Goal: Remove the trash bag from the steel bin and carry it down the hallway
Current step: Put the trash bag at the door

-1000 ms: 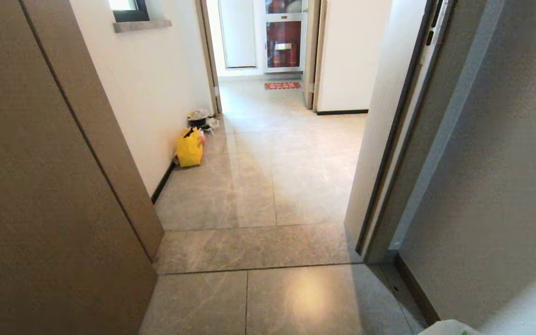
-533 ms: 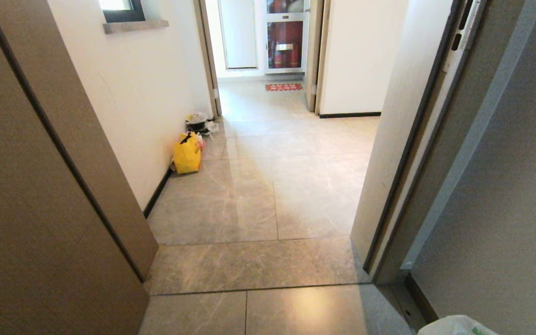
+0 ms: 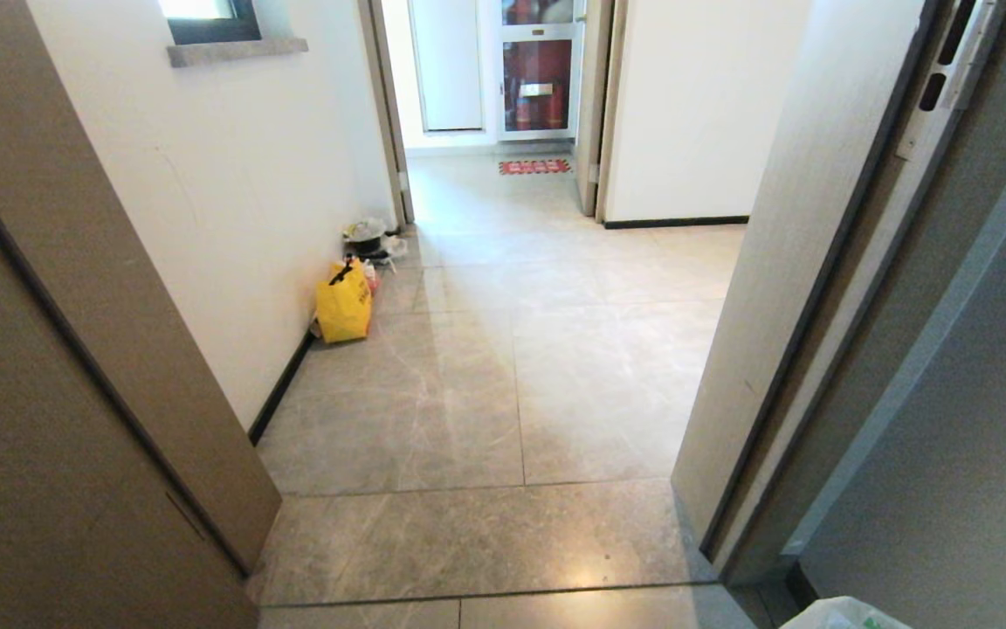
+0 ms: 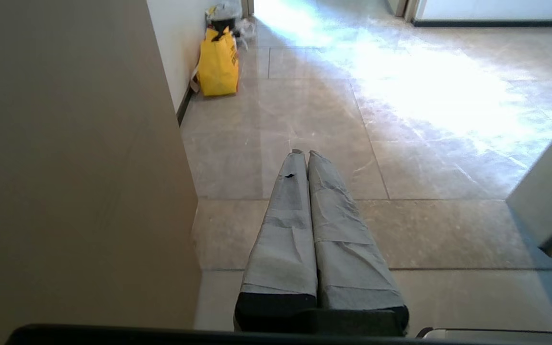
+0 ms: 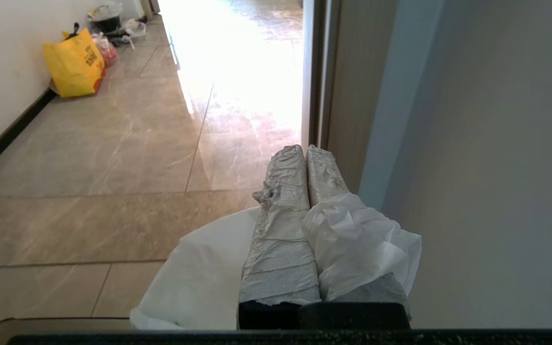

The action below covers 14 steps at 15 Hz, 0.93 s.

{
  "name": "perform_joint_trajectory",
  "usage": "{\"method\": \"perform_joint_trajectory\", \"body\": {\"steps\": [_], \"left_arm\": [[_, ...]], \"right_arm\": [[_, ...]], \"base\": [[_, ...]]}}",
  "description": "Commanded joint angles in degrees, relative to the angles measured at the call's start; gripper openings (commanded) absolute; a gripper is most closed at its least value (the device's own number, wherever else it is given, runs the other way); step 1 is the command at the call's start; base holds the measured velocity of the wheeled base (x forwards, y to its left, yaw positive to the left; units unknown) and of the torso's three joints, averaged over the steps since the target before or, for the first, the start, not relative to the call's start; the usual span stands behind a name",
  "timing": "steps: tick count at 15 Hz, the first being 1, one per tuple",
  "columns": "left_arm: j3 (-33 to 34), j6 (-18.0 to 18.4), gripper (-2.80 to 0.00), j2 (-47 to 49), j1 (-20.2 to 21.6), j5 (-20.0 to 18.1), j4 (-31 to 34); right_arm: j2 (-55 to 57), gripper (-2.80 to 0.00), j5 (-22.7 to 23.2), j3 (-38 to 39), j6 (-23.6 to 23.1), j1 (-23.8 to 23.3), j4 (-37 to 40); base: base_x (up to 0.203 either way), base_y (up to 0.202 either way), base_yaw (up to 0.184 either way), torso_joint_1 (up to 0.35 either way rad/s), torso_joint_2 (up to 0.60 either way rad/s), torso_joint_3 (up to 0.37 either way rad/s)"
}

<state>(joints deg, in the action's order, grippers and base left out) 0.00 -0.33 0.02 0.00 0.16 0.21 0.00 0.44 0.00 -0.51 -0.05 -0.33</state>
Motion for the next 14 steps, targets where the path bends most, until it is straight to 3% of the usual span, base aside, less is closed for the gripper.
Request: {"method": "perform_joint_trajectory", "body": {"steps": [1, 10, 14], "left_arm": [[0.00, -0.02, -2.80, -0.02, 0.00, 0.02, -0.03], [0.00, -0.02, -2.80, -0.02, 0.00, 0.02, -0.03], [0.00, 0.07, -2.80, -0.02, 0.00, 0.02, -0.03]], "right_arm": [[0.09, -2.80, 0.00, 0.00, -0.02, -0.04, -0.02], [0.09, -2.80, 0.00, 0.00, -0.02, -0.04, -0.02], [0.09, -2.80, 0.00, 0.00, -0.02, -0.04, -0.02]], "base": [[0.191, 0.000, 0.002, 0.001, 0.00, 0.006], [0.192, 0.005, 0.001, 0.003, 0.00, 0.002], [0.139, 0.124, -0.005, 0.002, 0.00, 0.001]]}}
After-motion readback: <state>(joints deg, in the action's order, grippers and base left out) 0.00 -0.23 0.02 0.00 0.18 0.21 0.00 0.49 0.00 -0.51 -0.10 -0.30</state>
